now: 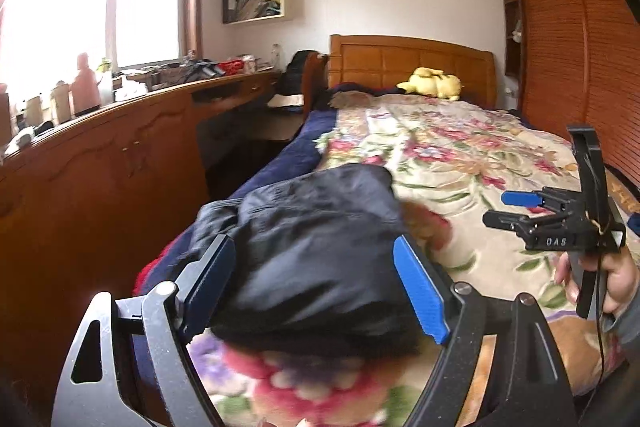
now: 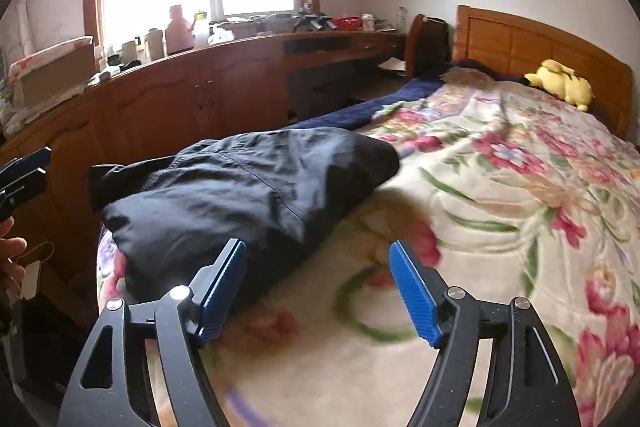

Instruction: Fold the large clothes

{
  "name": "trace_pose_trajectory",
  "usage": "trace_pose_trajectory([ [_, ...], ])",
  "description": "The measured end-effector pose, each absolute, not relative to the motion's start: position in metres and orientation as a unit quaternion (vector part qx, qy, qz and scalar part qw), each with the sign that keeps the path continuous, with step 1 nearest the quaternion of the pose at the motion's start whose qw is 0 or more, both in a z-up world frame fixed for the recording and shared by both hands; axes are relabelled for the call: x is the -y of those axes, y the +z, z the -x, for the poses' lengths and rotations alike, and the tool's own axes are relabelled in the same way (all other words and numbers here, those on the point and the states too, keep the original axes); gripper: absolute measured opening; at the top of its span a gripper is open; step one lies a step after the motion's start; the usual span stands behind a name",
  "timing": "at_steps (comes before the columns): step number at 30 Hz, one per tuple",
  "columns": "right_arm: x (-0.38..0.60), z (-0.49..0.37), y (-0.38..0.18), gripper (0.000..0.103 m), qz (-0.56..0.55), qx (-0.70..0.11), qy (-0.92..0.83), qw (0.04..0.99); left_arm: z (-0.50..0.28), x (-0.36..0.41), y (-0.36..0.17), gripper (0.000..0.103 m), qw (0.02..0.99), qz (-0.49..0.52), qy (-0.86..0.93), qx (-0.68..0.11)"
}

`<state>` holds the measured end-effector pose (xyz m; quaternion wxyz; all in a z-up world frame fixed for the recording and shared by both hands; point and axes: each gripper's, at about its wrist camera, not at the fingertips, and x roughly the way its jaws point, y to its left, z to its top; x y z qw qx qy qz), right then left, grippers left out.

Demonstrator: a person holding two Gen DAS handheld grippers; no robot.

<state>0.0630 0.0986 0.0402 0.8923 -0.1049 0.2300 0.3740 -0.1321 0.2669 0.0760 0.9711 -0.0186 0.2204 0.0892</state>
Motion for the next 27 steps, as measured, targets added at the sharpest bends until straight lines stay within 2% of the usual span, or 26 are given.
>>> trace_pose_trajectory([
  [17,0.055,-0.03,0.026,0.08,0.059,-0.23,0.253,0.938,0.06,-0.111,0.048,0.083,0.97,0.005,-0.005,-0.244],
  [27,0.125,-0.005,0.032,0.08,0.033,-0.19,0.158,0.968,0.015,-0.01,0.042,0.083,0.971,0.0,-0.051,-0.235],
])
